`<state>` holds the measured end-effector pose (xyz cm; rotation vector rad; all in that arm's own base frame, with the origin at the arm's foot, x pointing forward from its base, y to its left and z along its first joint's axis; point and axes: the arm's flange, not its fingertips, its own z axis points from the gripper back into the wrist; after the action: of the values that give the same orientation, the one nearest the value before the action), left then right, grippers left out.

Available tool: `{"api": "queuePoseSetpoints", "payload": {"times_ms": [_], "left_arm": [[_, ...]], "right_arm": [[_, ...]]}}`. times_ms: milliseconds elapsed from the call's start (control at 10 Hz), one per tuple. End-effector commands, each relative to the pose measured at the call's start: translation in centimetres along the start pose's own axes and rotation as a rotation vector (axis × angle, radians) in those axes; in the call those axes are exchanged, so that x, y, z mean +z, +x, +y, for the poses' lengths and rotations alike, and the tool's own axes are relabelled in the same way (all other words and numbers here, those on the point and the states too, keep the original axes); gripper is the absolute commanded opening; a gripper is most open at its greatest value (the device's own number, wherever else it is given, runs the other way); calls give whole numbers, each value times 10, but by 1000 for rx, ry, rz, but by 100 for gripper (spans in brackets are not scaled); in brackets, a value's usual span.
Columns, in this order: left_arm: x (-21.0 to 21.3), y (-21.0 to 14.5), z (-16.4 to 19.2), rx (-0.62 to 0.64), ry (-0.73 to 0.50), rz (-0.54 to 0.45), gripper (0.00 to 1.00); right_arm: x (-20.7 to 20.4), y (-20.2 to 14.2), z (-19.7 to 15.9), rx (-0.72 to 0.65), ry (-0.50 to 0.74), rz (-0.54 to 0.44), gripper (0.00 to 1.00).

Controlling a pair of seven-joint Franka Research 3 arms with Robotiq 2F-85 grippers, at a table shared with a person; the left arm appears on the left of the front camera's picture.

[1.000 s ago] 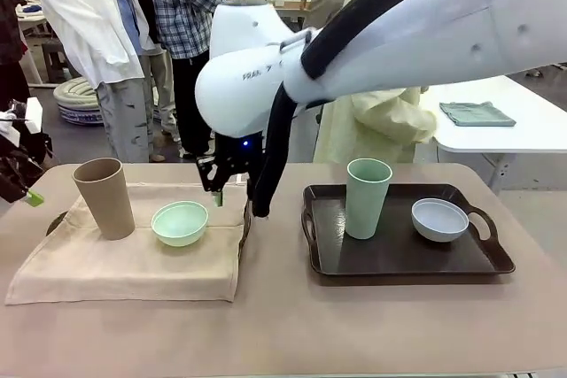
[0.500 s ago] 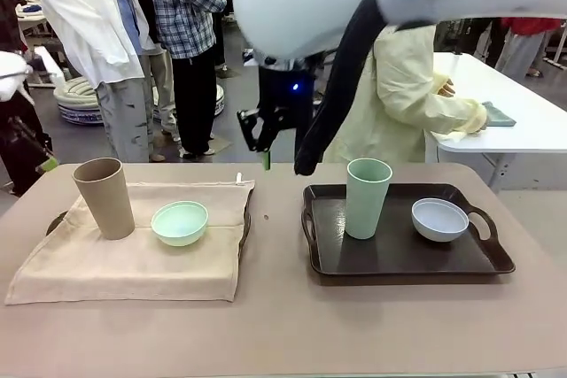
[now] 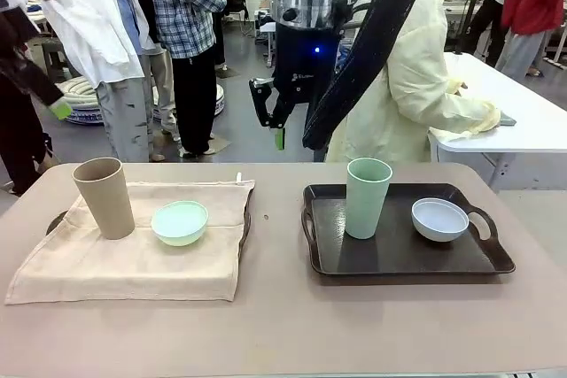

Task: Set up a tray with a mat and arrange the tableware.
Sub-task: Place the Picnic Bowl and Reusable plastic cup back onto the Handle tray in front of the human's position, then pick up the Picnic Bowl and Reusable plastic cup from the Handle tray in front of the human's position and hold them in the air.

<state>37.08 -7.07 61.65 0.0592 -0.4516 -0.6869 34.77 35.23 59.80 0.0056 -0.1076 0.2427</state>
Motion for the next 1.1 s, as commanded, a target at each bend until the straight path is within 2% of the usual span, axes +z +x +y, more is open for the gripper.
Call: {"api": "queuePoseSetpoints", "payload": {"times_ms": [0,1000], "left_arm": [[-3,-6,-2,-17,18,-16,100],[-3,-6,-2,-17,18,-16,100]], "right_arm": [[1,-2,2,11,-8,-8,64],[1,-2,2,11,-8,-8,64]]}}
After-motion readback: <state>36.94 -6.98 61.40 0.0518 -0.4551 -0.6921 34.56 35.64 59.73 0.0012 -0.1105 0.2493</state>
